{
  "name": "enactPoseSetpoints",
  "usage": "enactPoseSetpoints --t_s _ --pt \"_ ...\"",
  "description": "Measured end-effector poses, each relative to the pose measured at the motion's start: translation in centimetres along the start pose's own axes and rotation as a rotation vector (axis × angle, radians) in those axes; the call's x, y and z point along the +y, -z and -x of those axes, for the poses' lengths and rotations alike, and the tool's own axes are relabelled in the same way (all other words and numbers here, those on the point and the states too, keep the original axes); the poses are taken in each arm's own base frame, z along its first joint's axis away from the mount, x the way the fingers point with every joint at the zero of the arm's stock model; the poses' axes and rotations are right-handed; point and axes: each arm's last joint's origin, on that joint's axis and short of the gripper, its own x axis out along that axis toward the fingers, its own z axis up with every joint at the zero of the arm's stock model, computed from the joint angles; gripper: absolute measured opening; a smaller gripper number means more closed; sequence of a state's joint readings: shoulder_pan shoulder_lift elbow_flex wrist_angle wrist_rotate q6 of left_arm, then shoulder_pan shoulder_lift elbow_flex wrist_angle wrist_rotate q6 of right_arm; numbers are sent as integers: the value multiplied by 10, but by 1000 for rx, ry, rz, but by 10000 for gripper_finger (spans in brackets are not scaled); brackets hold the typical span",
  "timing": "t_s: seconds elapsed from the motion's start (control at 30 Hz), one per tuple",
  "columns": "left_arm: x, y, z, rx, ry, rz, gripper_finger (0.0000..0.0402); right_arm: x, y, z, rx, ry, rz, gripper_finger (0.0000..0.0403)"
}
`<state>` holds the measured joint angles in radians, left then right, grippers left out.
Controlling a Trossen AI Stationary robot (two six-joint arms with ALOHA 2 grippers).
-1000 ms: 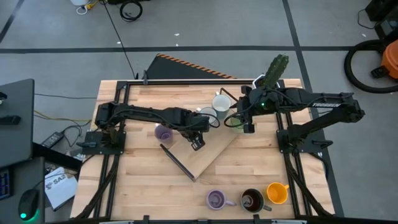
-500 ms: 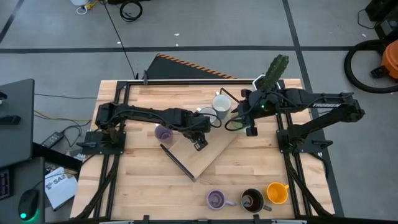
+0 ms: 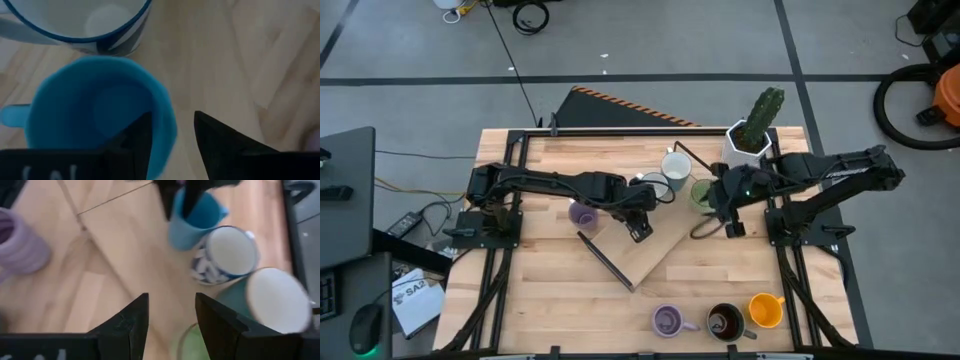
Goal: Place coffee mugs
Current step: Put the light blue cup on the shelf, then put the dark green mug on the shelf
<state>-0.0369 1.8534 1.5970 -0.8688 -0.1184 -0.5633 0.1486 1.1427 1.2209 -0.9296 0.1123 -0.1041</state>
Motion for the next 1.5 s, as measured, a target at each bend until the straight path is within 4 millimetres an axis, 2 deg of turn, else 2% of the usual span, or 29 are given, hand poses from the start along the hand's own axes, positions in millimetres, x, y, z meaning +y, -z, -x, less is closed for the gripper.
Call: enactPoseSetpoints --t_s 0.23,0.37,0.6,0.8,0.9,1.03,1.23,1.37,1.5 --pt "-2 3 25 -22 52 -87 153 34 2 5 19 -104 -9 167" --pt "-4 7 38 -53 44 -174 153 57 2 0 58 -122 -54 167" --pt "-10 16 53 -164 -50 -373 147 117 8 -30 225 -145 -46 167" --pt "-3 20 53 -213 -63 -401 142 151 12 -49 292 -217 -6 167" --pt "1 26 54 -216 -66 -403 142 165 10 -61 295 -291 -20 168" --pt "8 32 68 -261 -63 -392 142 178 6 -75 310 -354 -50 172" --pt "19 41 84 -358 -65 -397 142 200 -4 -82 359 -307 -29 178" --pt "31 52 85 -410 -73 -398 142 213 -3 -86 435 -214 55 178" --pt "47 62 88 -453 -71 -357 142 219 -2 -92 466 -206 97 178"
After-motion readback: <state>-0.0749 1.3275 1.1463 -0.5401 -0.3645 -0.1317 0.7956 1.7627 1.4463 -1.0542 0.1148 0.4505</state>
